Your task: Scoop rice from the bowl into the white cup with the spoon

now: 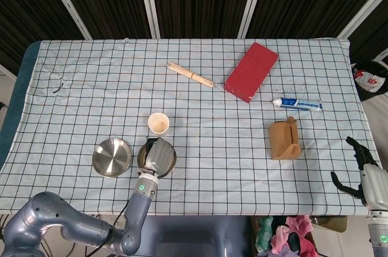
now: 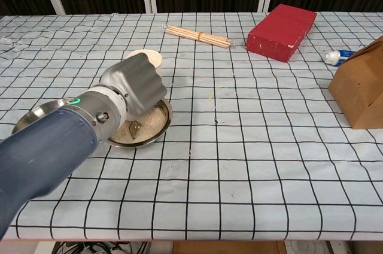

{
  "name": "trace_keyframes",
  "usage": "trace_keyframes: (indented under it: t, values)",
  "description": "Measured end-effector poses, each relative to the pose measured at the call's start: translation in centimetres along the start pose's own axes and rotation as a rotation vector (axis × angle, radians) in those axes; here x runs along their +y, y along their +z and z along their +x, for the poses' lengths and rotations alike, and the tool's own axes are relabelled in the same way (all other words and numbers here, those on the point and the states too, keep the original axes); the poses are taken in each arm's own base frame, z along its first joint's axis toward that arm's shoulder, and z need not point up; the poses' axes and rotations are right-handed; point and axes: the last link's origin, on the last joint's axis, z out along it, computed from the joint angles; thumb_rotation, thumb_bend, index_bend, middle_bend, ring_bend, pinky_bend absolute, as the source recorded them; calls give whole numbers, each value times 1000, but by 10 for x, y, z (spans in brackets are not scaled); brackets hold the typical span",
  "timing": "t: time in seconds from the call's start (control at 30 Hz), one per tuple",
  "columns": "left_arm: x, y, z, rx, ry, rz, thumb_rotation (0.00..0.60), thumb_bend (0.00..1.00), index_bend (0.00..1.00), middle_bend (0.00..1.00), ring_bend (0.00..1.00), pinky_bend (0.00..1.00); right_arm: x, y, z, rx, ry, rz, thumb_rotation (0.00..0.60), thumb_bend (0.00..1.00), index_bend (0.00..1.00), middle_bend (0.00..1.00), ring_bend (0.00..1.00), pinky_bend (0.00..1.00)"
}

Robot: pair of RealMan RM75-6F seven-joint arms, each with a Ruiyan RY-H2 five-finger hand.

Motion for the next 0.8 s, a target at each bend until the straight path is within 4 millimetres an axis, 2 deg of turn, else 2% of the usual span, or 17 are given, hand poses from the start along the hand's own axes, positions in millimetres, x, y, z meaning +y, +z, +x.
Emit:
trace_keyframes:
  t: [0.8]
  values:
    - [-12,-3,1,51,-218,54,600,479,802,1000,1000,1000,0,0,0,-1,5,-5,600,305,83,114,82,218]
